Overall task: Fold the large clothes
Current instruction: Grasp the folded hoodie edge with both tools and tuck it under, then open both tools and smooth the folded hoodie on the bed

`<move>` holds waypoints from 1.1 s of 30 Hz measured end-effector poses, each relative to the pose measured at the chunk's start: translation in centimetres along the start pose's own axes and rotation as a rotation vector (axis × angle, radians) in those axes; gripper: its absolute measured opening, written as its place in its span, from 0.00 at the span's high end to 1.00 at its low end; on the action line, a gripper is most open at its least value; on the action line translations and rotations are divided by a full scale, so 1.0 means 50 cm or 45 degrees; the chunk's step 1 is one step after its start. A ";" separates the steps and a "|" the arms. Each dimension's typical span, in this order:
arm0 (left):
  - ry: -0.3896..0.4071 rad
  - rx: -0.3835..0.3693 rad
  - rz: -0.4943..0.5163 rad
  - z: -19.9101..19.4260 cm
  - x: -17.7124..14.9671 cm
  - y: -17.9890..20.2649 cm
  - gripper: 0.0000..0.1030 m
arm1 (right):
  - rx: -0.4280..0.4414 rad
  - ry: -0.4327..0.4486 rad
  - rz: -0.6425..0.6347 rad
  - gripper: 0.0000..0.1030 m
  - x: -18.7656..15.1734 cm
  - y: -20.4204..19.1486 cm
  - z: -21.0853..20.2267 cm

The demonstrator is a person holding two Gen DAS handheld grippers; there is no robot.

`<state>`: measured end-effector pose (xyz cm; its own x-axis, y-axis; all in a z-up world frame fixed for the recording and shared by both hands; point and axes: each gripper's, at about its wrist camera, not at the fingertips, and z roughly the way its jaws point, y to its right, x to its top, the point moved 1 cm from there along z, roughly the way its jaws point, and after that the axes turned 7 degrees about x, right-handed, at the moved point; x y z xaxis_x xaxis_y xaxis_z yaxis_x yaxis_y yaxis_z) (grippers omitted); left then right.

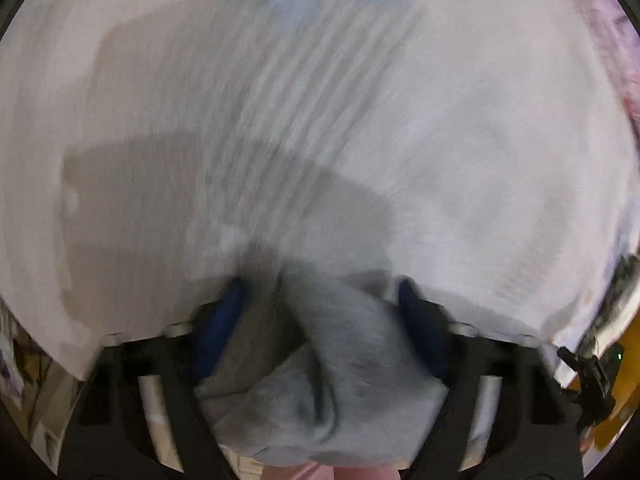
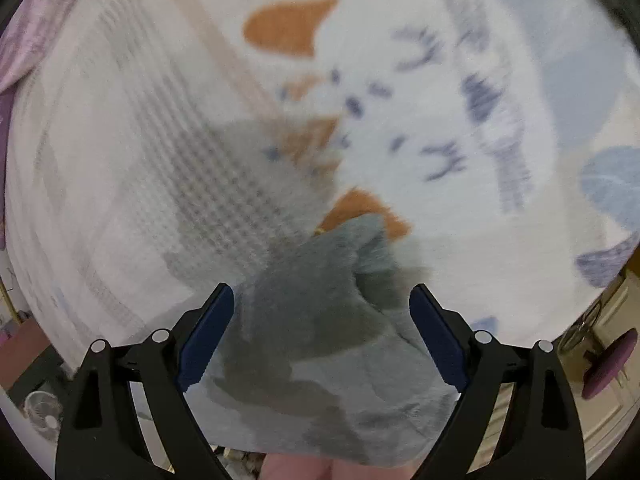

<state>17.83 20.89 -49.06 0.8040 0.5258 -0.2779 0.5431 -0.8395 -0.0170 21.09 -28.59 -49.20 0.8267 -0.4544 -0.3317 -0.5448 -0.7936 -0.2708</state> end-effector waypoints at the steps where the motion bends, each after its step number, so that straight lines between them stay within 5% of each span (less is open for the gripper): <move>1: 0.037 0.008 -0.020 -0.002 -0.006 -0.003 0.48 | 0.021 0.011 0.009 0.17 0.000 0.002 0.007; 2: 0.067 0.007 -0.014 -0.009 -0.011 -0.003 0.55 | 0.044 0.033 -0.006 0.32 0.000 -0.001 0.009; 3: 0.079 -0.029 -0.018 -0.017 -0.015 -0.003 0.75 | 0.061 0.064 -0.051 0.49 -0.003 -0.008 0.007; 4: 0.082 -0.066 -0.037 -0.023 -0.021 -0.006 0.83 | 0.056 0.074 -0.065 0.77 -0.005 -0.013 0.008; 5: 0.092 -0.089 -0.064 -0.031 -0.028 -0.005 0.84 | 0.099 0.092 -0.068 0.86 -0.009 -0.016 0.002; 13: 0.334 -0.165 -0.078 -0.161 -0.087 0.021 0.87 | 0.204 0.188 -0.126 0.89 -0.021 -0.026 -0.077; 18: 0.490 -0.162 0.017 -0.250 -0.074 0.128 0.88 | 0.259 0.301 -0.218 0.90 0.023 -0.080 -0.189; 21: 0.470 -0.211 -0.037 -0.269 0.007 0.178 0.82 | 0.297 0.343 -0.203 0.88 0.085 -0.116 -0.224; 24: 0.504 -0.047 -0.059 -0.277 0.053 0.195 0.72 | 0.271 0.306 -0.208 0.75 0.130 -0.149 -0.232; 26: 0.576 0.201 0.017 -0.303 0.050 0.226 0.71 | 0.212 0.431 -0.310 0.51 0.118 -0.163 -0.270; 27: 0.610 0.232 0.066 -0.313 0.040 0.232 0.67 | 0.149 0.505 -0.409 0.43 0.097 -0.181 -0.289; 29: 0.651 0.217 0.123 -0.320 0.018 0.249 0.66 | 0.066 0.579 -0.544 0.25 0.058 -0.197 -0.299; 33: 0.724 0.149 0.294 -0.283 -0.021 0.319 0.67 | 0.113 0.675 -0.781 0.25 -0.009 -0.245 -0.264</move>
<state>29.07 8.91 -35.44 0.9181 0.2926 0.2675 0.3356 -0.9328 -0.1315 29.24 -24.03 -33.79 0.9260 -0.0983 0.3645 0.0356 -0.9385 -0.3434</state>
